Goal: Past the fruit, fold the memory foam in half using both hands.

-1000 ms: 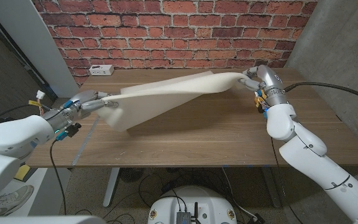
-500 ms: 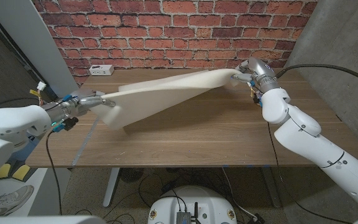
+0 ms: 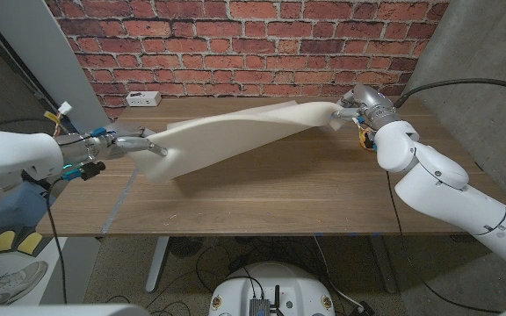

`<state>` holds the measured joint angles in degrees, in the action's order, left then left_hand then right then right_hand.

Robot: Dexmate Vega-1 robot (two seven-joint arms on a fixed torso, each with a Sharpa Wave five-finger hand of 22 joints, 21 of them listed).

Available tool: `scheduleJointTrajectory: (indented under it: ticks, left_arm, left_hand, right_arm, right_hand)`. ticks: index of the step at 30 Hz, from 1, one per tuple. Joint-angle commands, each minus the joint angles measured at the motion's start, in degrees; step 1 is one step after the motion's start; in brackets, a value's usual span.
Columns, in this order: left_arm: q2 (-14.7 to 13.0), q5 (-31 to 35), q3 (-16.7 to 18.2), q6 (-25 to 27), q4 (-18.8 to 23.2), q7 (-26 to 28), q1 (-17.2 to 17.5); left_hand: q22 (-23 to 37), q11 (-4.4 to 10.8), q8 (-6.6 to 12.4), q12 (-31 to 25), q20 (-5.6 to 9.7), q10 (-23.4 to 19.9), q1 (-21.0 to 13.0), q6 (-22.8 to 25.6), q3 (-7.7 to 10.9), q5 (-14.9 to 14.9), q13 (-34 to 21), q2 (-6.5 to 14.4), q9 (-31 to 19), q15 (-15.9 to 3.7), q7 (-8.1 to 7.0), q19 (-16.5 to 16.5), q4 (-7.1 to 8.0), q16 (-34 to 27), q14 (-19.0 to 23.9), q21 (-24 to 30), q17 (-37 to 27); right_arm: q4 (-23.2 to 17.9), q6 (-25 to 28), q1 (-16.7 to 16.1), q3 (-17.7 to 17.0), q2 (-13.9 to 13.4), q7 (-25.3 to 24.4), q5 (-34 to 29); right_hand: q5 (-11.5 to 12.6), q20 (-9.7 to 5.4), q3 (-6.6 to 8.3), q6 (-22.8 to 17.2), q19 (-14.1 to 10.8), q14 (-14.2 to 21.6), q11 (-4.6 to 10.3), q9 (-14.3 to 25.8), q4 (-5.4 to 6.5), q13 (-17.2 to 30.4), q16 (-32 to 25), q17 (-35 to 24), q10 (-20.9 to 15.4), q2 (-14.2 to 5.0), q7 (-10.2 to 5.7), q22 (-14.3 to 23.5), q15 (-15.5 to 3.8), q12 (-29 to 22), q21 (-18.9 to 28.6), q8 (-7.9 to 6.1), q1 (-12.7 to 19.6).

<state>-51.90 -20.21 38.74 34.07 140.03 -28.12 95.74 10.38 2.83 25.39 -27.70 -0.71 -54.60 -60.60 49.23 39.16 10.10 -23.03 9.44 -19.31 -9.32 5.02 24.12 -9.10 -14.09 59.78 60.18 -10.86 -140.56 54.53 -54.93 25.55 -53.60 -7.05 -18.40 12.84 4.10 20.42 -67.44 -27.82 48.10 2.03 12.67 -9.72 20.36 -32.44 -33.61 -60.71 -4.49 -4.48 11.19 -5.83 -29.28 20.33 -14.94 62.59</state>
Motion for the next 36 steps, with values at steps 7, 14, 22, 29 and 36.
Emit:
scheduleJointTrajectory:
  ticks: [7,14,22,29,36]
  left_arm:
    - [-3.6,3.5,-4.4,-2.1,2.8,-8.0,-3.4]
    - [-5.9,2.4,-6.4,-3.9,2.0,-11.1,-6.3]
    - [-6.1,0.8,-8.5,-4.5,-1.3,-11.3,-8.8]
    - [-7.1,-4.6,-12.3,-6.3,-10.2,-12.0,-13.6]
    - [-11.7,-11.4,-20.5,-9.8,-20.0,-13.8,-22.3]
  left_hand:
    - [0.1,1.6,-0.52,-9.1,0.24,-4.2,-1.5,2.8,0.14,0.0,-10.8,1.2,-0.5,0.17,2.51,-0.7,0.02,0.0,-0.4,0.3,-0.3]
    - [0.0,1.68,-0.73,-9.3,0.29,-4.0,-1.6,2.8,0.22,0.0,-11.3,1.1,-0.8,0.2,2.34,-0.6,0.0,0.0,-0.3,0.5,-0.3]
    - [0.0,1.73,-0.91,-9.3,0.44,-4.0,-1.5,2.9,0.23,0.0,-11.4,1.1,-1.2,0.13,2.25,-0.7,0.11,-0.1,-0.2,0.6,-0.4]
    - [0.0,1.77,-0.95,-9.4,0.55,-4.2,-1.5,3.2,0.28,0.0,-11.6,1.1,-1.5,-0.01,2.22,-0.7,0.07,-0.1,-0.2,0.7,-0.5]
    - [-0.1,1.44,-1.12,-9.6,0.59,-4.4,-1.6,3.4,0.39,0.1,-11.9,1.0,-1.8,0.17,2.62,-0.7,-0.04,-0.2,0.1,0.9,-0.5]
  right_arm:
    - [-14.3,13.8,-11.7,-7.6,-8.2,-4.2,9.6]
    - [-17.8,18.6,-17.9,-13.1,-8.9,-8.8,13.1]
    - [-15.0,15.6,-19.4,-14.5,-8.6,-14.3,15.1]
    - [-7.3,5.5,-15.9,-16.4,-9.1,-11.9,19.5]
    - [0.0,-1.4,-5.4,-11.7,-11.1,-5.2,23.5]
  right_hand:
    - [-0.6,-0.16,0.96,-2.8,0.5,-0.1,0.0,1.6,0.16,0.6,0.2,-0.1,0.3,0.51,3.02,0.2,-5.16,-0.5,-0.2,-0.39,0.0]
    - [-0.8,-0.52,1.07,-2.2,0.5,-0.9,0.75,1.7,0.41,0.8,-0.1,-0.9,1.1,0.25,2.56,0.2,-5.42,-0.3,-0.1,-0.21,-0.2]
    - [-0.7,-1.1,1.0,-0.6,0.7,-2.1,1.38,2.0,0.82,1.2,-0.9,-2.4,2.5,-0.44,1.26,0.3,-5.72,0.1,-0.2,0.23,-0.4]
    - [-0.4,-1.21,0.9,-0.1,0.7,-2.8,1.74,2.4,1.18,1.5,-1.0,-3.2,2.9,-1.03,1.15,0.3,-5.97,0.1,-0.1,0.19,-0.6]
    - [0.0,-0.23,1.71,-0.7,0.7,-2.6,0.83,2.8,0.52,1.9,0.0,-2.4,2.4,-0.43,2.2,0.3,-5.5,-0.3,-0.1,-0.47,-0.2]
